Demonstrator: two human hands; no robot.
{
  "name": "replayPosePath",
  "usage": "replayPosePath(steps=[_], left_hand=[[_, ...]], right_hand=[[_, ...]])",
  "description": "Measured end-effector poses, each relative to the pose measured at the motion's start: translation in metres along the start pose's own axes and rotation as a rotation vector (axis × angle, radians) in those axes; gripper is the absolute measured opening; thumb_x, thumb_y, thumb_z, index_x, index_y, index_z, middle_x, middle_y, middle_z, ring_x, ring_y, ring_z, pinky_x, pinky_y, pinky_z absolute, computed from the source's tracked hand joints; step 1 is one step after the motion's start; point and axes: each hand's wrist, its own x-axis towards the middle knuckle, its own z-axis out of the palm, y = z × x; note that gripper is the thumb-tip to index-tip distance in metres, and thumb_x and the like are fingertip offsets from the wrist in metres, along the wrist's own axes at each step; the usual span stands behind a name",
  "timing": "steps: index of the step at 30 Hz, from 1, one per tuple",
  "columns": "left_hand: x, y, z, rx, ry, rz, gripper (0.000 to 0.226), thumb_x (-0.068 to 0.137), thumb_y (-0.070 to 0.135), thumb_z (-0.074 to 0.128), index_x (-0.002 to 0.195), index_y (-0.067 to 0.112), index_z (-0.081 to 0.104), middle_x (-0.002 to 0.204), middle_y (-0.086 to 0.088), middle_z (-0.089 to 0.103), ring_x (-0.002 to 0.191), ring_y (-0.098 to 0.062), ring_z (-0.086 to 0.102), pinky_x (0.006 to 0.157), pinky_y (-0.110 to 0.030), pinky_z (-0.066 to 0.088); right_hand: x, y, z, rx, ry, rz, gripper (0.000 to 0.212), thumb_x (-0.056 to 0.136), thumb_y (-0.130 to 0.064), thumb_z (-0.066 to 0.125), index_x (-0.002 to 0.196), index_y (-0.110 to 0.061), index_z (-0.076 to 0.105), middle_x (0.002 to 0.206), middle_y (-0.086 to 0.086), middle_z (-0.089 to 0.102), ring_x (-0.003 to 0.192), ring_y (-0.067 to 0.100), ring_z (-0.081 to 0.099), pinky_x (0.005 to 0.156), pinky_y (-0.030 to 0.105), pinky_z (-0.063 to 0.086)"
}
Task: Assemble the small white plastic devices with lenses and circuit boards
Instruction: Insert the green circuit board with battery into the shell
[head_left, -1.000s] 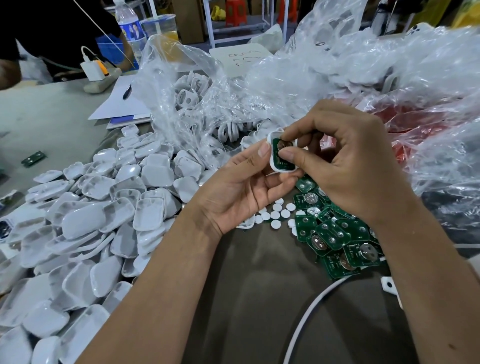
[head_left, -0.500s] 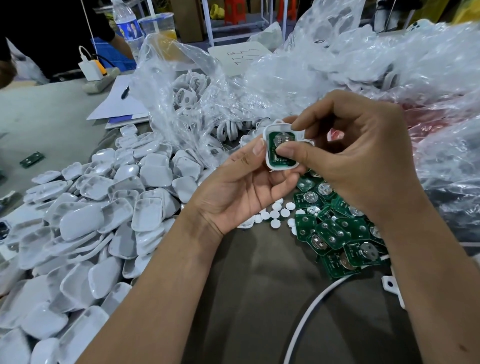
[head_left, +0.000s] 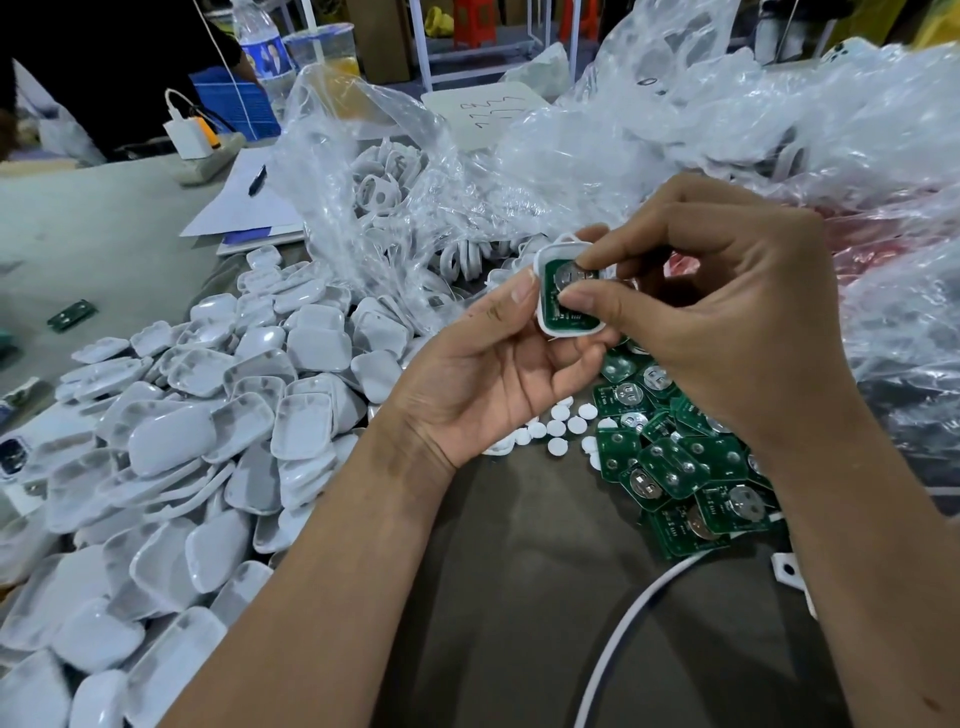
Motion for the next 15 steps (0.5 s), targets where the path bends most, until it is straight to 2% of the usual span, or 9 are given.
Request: replayPosePath(steps=[4,10,13,15], left_hand=[[0.0007,0.0003,-0.0015,0.013,-0.02,-0.017,0.034,0.087,0.02,0.077,0.117,0.005,0.073,0.105,-0.015,0.074,0.094,-0.03,0.074,0.084,-0.033,0.06],[0.002,-0.0004,-0.0019,0.03,-0.014,-0.02,0.033,0.087,0.021,0.076,0.117,0.007,0.072,0.102,-0.014,0.074,0.093,-0.029,0.074,0.085,-0.033,0.06],[0.0023,-0.0001,-0.0024,0.016,-0.008,-0.008,0.037,0.085,0.019,0.078,0.119,0.005,0.071,0.104,-0.015,0.073,0.093,-0.029,0.073,0.084,-0.034,0.06],[0.0023,0.0003,-0.0029,0.007,-0.015,-0.005,0.039,0.086,0.019,0.077,0.123,0.006,0.069,0.107,-0.016,0.072,0.094,-0.029,0.073,0.084,-0.034,0.06]], right_hand=[[0.0003,0.0012,-0.0001,0.004,-0.004,-0.012,0.019,0.081,-0.022,0.09,0.092,-0.011,0.079,0.088,0.002,0.069,0.092,0.022,0.075,0.067,0.046,0.062],[0.0009,0.0009,-0.0003,-0.033,0.001,-0.01,0.019,0.082,-0.022,0.089,0.09,-0.008,0.08,0.088,0.001,0.07,0.091,0.014,0.075,0.07,0.043,0.063],[-0.0002,0.0011,0.0006,-0.048,0.033,0.013,0.026,0.08,-0.028,0.091,0.089,-0.009,0.076,0.084,-0.006,0.068,0.083,0.017,0.074,0.063,0.045,0.061],[-0.0014,0.002,0.001,-0.061,0.077,0.046,0.035,0.077,-0.036,0.093,0.089,-0.01,0.072,0.079,-0.005,0.066,0.069,0.016,0.066,0.054,0.042,0.056]])
